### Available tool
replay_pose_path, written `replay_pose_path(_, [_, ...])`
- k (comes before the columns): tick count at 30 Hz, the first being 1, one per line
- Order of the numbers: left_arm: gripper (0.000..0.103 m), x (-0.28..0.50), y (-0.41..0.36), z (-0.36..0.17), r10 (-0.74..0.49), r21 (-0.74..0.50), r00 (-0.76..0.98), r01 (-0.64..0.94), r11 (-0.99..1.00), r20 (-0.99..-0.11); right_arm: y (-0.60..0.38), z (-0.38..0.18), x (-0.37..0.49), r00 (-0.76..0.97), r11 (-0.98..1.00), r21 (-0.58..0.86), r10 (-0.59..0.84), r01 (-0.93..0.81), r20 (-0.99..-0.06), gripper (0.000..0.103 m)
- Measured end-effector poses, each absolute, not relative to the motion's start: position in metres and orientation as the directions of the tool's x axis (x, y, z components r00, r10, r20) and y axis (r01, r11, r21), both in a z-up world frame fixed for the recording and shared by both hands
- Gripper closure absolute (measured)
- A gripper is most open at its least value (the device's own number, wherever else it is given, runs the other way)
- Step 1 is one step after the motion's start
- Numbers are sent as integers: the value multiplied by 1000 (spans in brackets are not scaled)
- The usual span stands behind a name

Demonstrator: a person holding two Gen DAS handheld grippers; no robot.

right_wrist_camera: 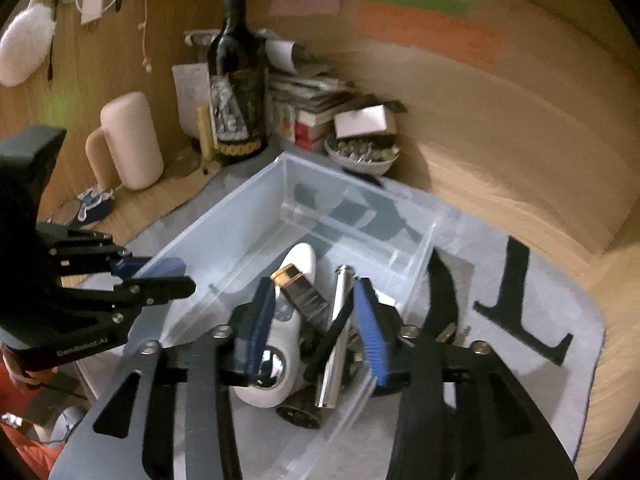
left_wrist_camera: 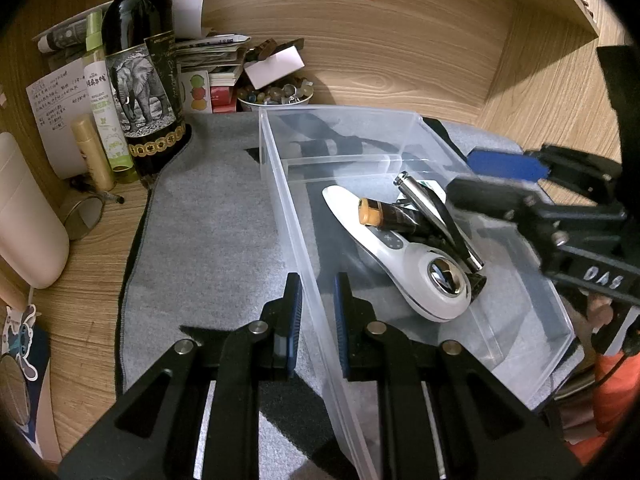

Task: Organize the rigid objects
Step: 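Carry the silver tube into the clear box and release it, then move the right gripper to the keys on the mat and grasp them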

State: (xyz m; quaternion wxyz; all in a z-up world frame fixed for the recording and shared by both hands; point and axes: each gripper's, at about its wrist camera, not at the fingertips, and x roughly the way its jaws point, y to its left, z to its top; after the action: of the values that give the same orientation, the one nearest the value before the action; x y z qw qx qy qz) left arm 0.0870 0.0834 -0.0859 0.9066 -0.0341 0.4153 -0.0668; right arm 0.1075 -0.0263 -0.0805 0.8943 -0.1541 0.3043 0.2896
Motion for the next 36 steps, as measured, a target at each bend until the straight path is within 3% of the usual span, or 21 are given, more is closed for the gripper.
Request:
replay_pose_path(5, [89, 87, 83, -86, -150, -118, 646, 93, 989, -748, -41, -65, 109, 685, 813, -85, 422, -575, -594, 36])
replay_pose_path(18, [89, 87, 83, -86, -149, -117, 646, 93, 989, -749, -96, -50, 132, 785, 909, -76, 308, -409, -538, 36])
replay_pose_path(26, [89, 87, 84, -86, -148, -116, 646, 93, 989, -749, -115, -95, 160, 720, 933, -21, 262, -359, -643, 36])
replay_pose_path(36, [89, 87, 84, -86, -148, -115, 646, 93, 989, -749, -100, -151, 162, 593, 902, -48, 242, -430, -768, 36])
